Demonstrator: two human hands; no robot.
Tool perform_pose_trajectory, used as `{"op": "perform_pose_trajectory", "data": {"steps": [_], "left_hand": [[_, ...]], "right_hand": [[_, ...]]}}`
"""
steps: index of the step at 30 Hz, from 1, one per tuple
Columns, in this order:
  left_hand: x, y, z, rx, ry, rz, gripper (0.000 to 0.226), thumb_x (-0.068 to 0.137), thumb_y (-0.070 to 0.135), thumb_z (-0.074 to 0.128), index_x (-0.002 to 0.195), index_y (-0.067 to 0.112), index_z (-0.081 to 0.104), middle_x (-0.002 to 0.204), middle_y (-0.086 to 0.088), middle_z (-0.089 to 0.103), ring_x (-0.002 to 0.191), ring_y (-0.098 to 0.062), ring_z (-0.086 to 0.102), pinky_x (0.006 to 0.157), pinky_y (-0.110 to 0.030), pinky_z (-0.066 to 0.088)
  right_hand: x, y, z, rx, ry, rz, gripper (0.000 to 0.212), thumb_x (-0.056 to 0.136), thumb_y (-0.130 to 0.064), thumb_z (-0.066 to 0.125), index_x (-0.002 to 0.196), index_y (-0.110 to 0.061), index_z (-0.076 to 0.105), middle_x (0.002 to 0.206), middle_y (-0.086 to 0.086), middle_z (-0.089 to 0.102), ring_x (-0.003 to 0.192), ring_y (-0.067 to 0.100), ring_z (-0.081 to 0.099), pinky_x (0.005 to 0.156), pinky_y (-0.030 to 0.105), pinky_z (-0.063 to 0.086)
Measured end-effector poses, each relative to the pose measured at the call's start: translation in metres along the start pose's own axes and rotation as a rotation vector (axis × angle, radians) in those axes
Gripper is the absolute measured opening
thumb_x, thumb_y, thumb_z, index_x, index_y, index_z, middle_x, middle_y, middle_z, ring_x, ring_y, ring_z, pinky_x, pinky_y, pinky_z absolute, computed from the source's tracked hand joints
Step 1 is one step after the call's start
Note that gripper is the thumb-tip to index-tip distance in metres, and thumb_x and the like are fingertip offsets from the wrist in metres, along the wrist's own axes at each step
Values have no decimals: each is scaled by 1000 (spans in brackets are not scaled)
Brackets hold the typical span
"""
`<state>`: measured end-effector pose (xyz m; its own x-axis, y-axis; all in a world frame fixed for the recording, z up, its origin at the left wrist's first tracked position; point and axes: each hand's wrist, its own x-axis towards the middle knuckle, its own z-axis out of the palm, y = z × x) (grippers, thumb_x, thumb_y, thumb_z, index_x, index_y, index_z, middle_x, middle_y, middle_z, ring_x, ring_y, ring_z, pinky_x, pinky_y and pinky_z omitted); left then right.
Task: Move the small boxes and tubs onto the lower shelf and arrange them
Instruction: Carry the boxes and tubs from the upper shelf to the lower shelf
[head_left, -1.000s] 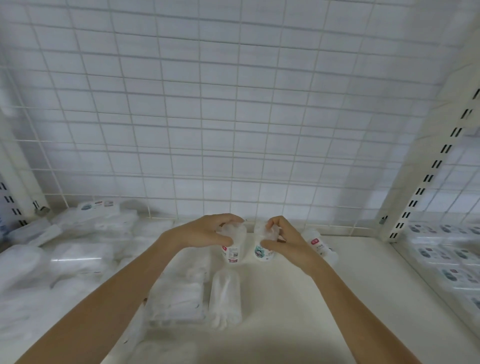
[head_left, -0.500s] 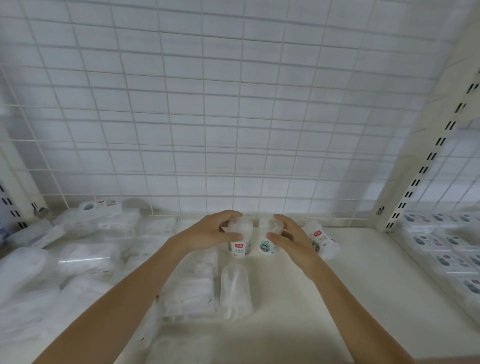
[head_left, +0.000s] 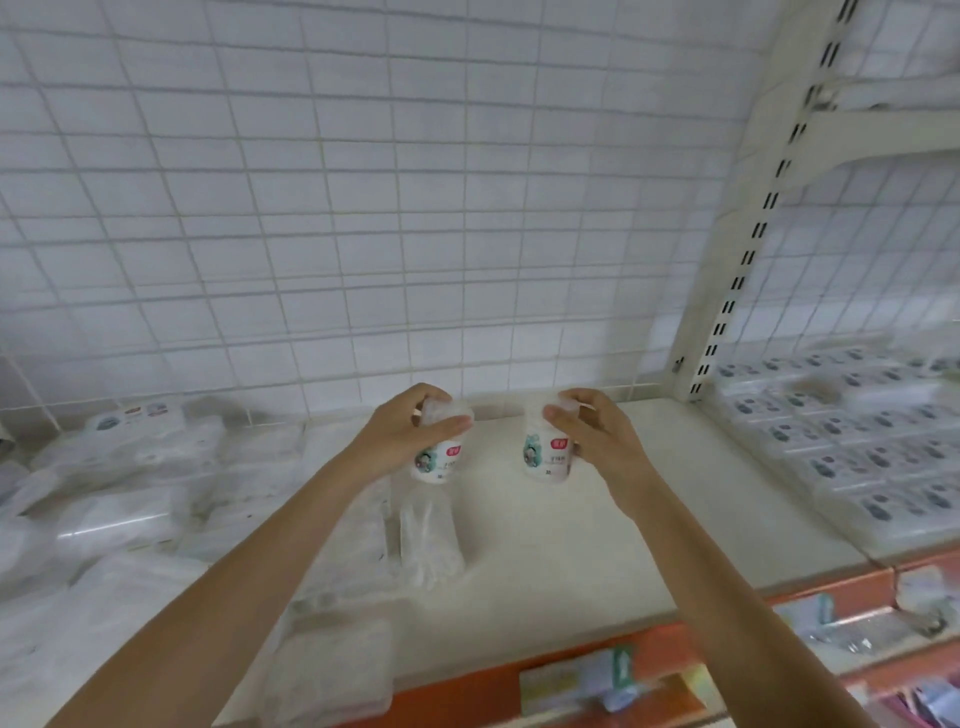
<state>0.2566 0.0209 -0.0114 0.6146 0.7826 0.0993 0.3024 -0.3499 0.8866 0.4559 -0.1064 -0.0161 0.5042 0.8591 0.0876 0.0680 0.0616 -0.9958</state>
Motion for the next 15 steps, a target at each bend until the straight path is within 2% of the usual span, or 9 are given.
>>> {"op": "perform_pose_trajectory", "data": {"steps": [4, 7, 9, 11, 13, 14, 15], "left_hand": [[-9, 37, 35, -55, -29, 45, 27, 82, 41, 64, 102, 25, 60, 100, 8, 64, 91, -5, 61, 73, -18, 46], [-18, 70, 81, -145, -115, 52, 18, 85, 38, 60, 90, 21, 61, 88, 3, 67, 77, -8, 63, 67, -19, 46], [-28, 93, 121, -198, -207, 49, 29, 85, 40, 59, 89, 11, 60, 84, -4, 66, 74, -15, 61, 69, -23, 45], [-39, 110, 164, -286, -271, 11, 40, 78, 49, 63, 94, 13, 57, 87, -4, 66, 81, -18, 62, 73, -27, 46], [-50, 124, 208, -342, -335, -21, 53, 69, 59, 69, 100, 19, 56, 94, -6, 68, 90, -21, 65, 83, -35, 50], [-59, 133, 230, -356, -381, -32, 48, 71, 57, 67, 99, 20, 56, 94, -9, 68, 89, -21, 66, 83, -37, 51], [-64, 138, 254, -378, -416, -37, 34, 80, 49, 64, 95, 19, 55, 89, -10, 67, 82, -18, 67, 78, -34, 53]], "right_hand": [[-28, -17, -50, -47, 58, -20, 36, 81, -26, 68, 112, -19, 54, 104, -2, 63, 94, 9, 60, 75, 25, 49], [-61, -21, -100, -95, 129, -26, 29, 81, -27, 67, 108, -18, 58, 102, 1, 65, 96, 16, 62, 85, 36, 50], [-89, -21, -139, -113, 189, -14, 32, 82, -28, 67, 110, -15, 59, 102, 7, 66, 98, 24, 62, 88, 45, 50], [-119, -19, -178, -110, 243, 4, 39, 78, -32, 70, 111, -14, 60, 103, 12, 66, 99, 31, 62, 88, 51, 48], [-153, -15, -215, -86, 295, 36, 42, 74, -35, 72, 110, -16, 61, 106, 14, 65, 98, 30, 62, 88, 51, 48], [-169, -12, -233, -82, 319, 50, 40, 75, -34, 72, 110, -17, 60, 108, 14, 64, 96, 28, 62, 90, 51, 47], [-186, -8, -250, -91, 340, 61, 40, 75, -35, 70, 110, -18, 60, 109, 13, 64, 96, 25, 62, 91, 51, 46]]}}
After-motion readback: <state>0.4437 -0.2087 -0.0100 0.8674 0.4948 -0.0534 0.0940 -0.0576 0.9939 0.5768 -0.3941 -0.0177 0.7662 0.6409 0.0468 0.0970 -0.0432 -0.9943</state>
